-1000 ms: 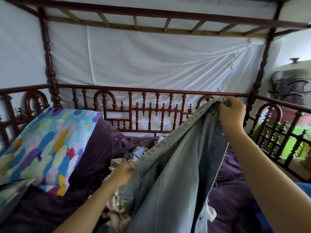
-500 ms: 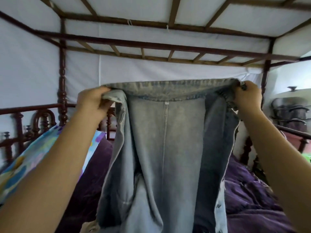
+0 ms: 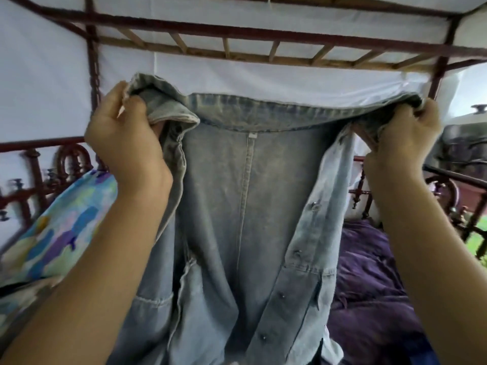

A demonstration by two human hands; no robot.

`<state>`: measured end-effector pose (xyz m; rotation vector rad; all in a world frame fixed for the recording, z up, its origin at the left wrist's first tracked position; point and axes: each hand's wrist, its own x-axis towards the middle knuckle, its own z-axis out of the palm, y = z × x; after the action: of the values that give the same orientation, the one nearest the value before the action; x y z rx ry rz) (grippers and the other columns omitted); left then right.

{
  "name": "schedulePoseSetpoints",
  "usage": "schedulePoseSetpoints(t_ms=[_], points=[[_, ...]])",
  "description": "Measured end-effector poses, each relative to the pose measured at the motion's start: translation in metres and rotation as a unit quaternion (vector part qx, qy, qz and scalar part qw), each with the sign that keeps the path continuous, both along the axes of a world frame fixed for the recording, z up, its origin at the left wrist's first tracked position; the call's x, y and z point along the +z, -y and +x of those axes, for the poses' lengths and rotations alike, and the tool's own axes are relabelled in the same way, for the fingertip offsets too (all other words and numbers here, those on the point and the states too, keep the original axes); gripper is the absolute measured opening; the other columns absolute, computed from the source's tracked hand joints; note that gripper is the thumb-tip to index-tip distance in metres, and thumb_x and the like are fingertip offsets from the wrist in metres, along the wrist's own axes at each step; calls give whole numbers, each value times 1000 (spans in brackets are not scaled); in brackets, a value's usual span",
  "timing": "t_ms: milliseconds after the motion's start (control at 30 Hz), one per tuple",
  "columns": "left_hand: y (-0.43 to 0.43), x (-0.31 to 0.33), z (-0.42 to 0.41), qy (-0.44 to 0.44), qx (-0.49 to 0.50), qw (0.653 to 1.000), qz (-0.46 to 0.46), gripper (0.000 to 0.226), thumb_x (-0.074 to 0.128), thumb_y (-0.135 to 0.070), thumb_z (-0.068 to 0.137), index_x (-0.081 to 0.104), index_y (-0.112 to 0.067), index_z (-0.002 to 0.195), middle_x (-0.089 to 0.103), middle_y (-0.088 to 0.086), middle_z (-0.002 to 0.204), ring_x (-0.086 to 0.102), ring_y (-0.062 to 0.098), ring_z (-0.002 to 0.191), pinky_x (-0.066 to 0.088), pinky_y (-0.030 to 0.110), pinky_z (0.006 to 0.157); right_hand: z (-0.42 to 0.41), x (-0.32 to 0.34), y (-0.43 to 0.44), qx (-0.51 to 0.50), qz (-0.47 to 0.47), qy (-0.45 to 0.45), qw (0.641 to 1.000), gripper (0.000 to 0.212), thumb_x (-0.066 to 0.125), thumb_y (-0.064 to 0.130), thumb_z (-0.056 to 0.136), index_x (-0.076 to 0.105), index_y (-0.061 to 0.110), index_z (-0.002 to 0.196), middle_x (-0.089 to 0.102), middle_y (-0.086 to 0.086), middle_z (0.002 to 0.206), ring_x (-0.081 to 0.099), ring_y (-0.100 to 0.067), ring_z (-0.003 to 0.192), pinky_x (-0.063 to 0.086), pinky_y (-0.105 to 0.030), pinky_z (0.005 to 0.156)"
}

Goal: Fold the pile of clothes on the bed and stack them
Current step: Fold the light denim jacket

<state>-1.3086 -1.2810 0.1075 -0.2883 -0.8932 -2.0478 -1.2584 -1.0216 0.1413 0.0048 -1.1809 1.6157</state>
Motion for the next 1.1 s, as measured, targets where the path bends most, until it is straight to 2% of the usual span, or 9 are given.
schedulePoseSetpoints(t_ms=[133, 233, 300, 433, 567, 667, 933, 1033, 1100], points=[[-7, -16, -9, -12, 73, 997, -22, 52, 53, -20, 72, 60, 10, 114, 61, 30, 114, 59, 41, 108, 50, 54, 89, -12, -17, 6, -44, -4, -72, 996, 24, 33, 0, 91, 42, 17, 75, 43, 1, 75, 44, -2, 63, 47, -25, 63], [-23, -20, -17, -19, 104, 994, -28, 40, 50, -13, 79, 61, 3, 115, 64, 17, 115, 64, 14, 102, 52, 37, 89, -32, -27, 3, -88, 29, -87, 992, 22, 34, 4, 90, 39, 19, 75, 40, 5, 73, 40, 7, 58, 39, -15, 66], [-34, -22, -39, -3, 106, 993, -51, 31, 47, -3, 83, 58, -12, 110, 61, 7, 110, 61, -7, 91, 49, 18, 85, -59, -35, -3, -126, 67, -27, 989, 27, 33, 4, 93, 38, 23, 74, 39, 8, 73, 40, 11, 56, 34, -7, 63], [-57, -47, -124, 150, -46, 968, -198, 39, 43, -4, 92, 47, -13, 130, 49, 10, 135, 48, 19, 125, 39, 30, 104, -143, -70, -9, -29, 141, 208, 968, 22, 36, 17, 99, 50, 14, 116, 48, -4, 100, 47, -7, 80, 34, -5, 56], [-52, -170, -171, 365, -306, 797, -371, 69, 52, -30, 94, 10, -29, 149, 31, -5, 150, 38, 17, 131, 29, 41, 106, -192, -183, -29, 143, 179, 419, 878, 63, 46, 21, 97, 9, 23, 149, 34, -10, 142, 47, -25, 115, 42, -27, 77], [-25, -294, -150, 482, -274, 708, -438, 76, 54, -35, 92, 5, -30, 150, 19, 0, 155, 24, 20, 141, 26, 38, 110, -166, -297, -43, 173, 197, 495, 828, 53, 47, 17, 97, 25, 19, 145, 46, -10, 134, 49, -17, 96, 39, -22, 69], [75, -609, 17, 631, -242, 344, -652, 89, 67, -52, 76, 23, -18, 146, 38, 10, 146, 45, 25, 126, 42, 37, 101, 27, -544, -43, 170, 239, 844, 449, 72, 55, 32, 90, 16, 15, 148, 37, -19, 140, 39, -32, 131, 36, -30, 101], [93, -613, 64, 585, -231, 305, -714, 84, 58, -69, 69, 19, -47, 140, 33, -8, 145, 37, 22, 132, 45, 40, 99, 62, -569, -36, 166, 308, 844, 406, 65, 49, 39, 91, 21, 18, 145, 37, -12, 142, 36, -30, 131, 37, -32, 102], [78, -575, 78, 521, -188, 299, -777, 86, 61, -51, 80, 12, -34, 147, 20, -5, 152, 26, 22, 139, 40, 36, 104, 68, -574, -31, 167, 378, 826, 383, 61, 47, 39, 92, 19, 24, 145, 29, -7, 145, 30, -29, 134, 34, -35, 106]])
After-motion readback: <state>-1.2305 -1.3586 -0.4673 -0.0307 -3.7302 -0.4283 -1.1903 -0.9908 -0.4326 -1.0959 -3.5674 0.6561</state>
